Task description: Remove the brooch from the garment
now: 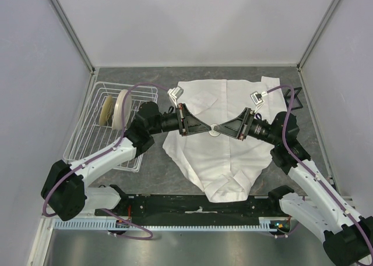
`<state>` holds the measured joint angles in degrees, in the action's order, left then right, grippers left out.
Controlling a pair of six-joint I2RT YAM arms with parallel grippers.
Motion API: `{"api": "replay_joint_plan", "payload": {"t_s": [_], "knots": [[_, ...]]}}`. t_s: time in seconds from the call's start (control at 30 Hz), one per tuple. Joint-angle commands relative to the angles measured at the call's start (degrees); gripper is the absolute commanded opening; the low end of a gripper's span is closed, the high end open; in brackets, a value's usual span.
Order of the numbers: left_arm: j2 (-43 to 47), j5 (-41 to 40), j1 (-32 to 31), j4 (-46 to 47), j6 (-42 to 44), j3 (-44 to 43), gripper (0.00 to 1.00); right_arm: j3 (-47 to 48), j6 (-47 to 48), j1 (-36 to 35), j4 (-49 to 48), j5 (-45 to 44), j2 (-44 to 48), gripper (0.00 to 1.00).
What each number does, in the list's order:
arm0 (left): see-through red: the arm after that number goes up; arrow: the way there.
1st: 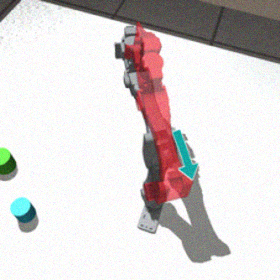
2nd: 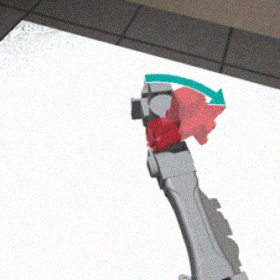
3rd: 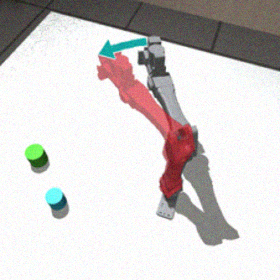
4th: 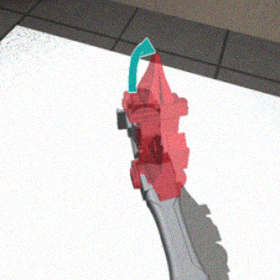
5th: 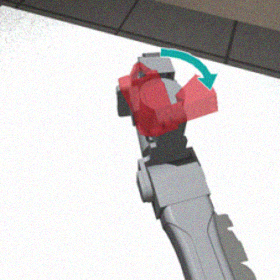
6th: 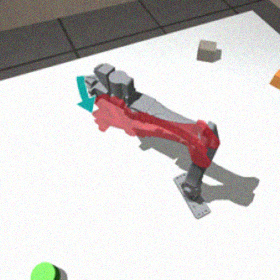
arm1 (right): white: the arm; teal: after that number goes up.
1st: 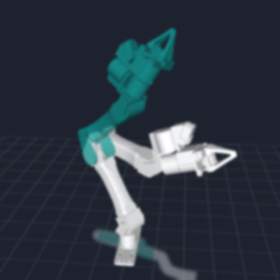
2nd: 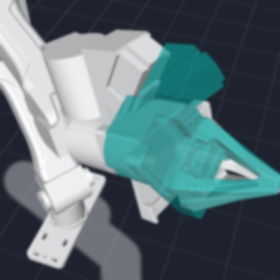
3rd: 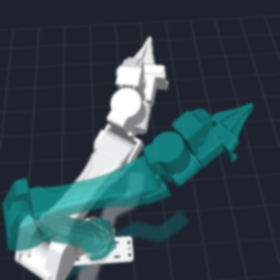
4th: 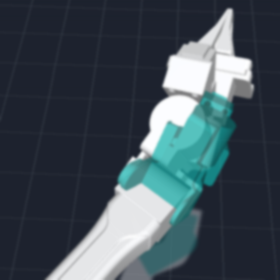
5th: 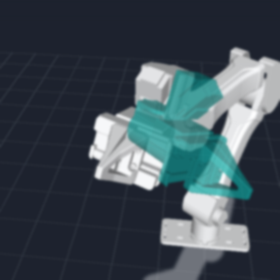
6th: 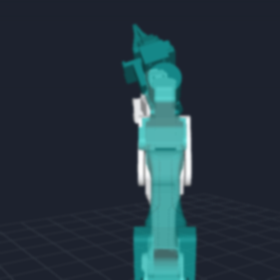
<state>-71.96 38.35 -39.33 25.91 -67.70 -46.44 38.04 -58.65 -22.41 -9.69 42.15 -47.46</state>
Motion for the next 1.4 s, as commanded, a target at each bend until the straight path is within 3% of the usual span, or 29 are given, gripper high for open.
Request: {"api": "replay_joint_plan", "payload": {"t_s": [0.0, 0.23, 0.77, 1.37], "knots": [[0.2, 2.1, 0.6, 2.6, -1.9, 0.8, 0.02, 1.3, -0.7, -0.5, -3.7, -0.1, 1.0, 0.45], [0.0, 2.2, 0.9, 3.4, -2.7, 1.7, 0.02, 0.4, -0.8, -0.7, -4.6, -0.1, 1.4, 0.36], [-0.4, 3.1, 0.9, 3.8, -3.4, 0.8, 0.02, 0.2, 1.2, -1.6, -3.3, -0.8, -0.3, 0.31], [-0.4, 3.6, 0.9, 1.9, -2.9, -0.8, 0.02, 0.6, 7.2, -3.8, 2.5, -3.0, -1.6, 0.16]]}}
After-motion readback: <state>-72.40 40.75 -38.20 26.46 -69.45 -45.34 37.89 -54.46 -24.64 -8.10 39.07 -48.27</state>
